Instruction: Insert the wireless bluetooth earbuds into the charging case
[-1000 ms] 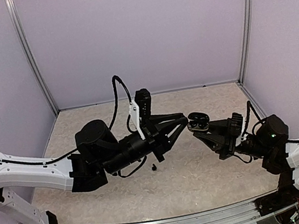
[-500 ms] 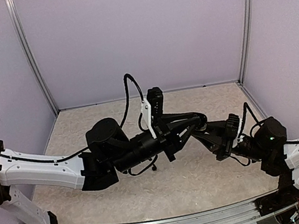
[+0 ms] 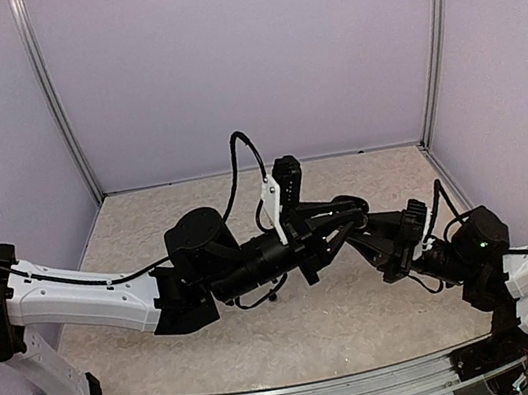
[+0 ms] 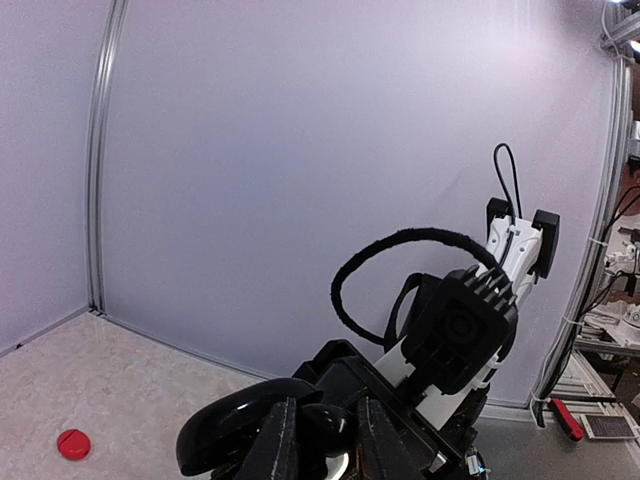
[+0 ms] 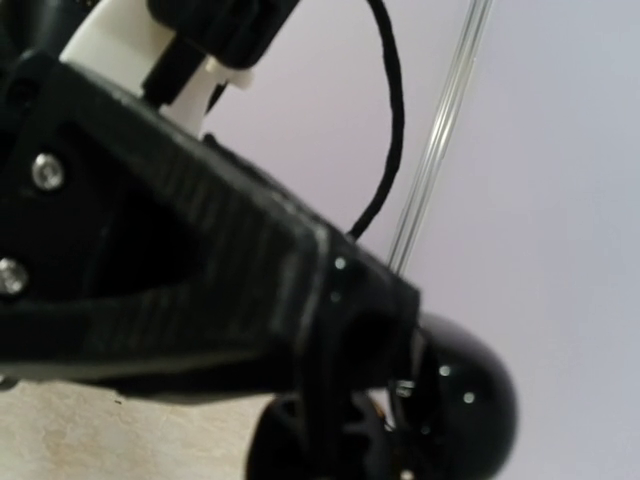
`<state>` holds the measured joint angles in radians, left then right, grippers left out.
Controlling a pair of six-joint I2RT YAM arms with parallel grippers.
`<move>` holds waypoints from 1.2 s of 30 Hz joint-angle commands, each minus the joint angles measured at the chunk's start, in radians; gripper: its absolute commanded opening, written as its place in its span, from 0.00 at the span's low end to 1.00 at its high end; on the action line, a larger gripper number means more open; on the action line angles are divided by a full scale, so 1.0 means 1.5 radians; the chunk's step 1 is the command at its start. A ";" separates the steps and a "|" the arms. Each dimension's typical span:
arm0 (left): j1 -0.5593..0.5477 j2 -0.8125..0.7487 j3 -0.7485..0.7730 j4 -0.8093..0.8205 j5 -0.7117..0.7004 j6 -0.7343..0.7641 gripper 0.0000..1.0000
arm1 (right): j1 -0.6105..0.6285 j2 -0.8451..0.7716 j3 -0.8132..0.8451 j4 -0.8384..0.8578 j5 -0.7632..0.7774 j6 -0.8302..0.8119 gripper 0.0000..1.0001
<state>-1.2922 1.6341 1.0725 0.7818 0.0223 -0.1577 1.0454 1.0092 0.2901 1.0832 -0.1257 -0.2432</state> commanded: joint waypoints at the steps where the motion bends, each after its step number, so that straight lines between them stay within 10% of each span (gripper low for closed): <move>1: -0.005 0.012 0.021 0.007 0.000 -0.004 0.19 | 0.012 -0.018 0.009 0.019 0.003 -0.009 0.00; 36: 0.005 0.013 0.002 -0.033 -0.043 -0.030 0.19 | 0.021 -0.057 0.006 0.014 -0.003 -0.017 0.00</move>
<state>-1.2968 1.6619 1.1030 0.7937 0.0067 -0.2024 1.0554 0.9543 0.2897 1.0355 -0.1032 -0.2653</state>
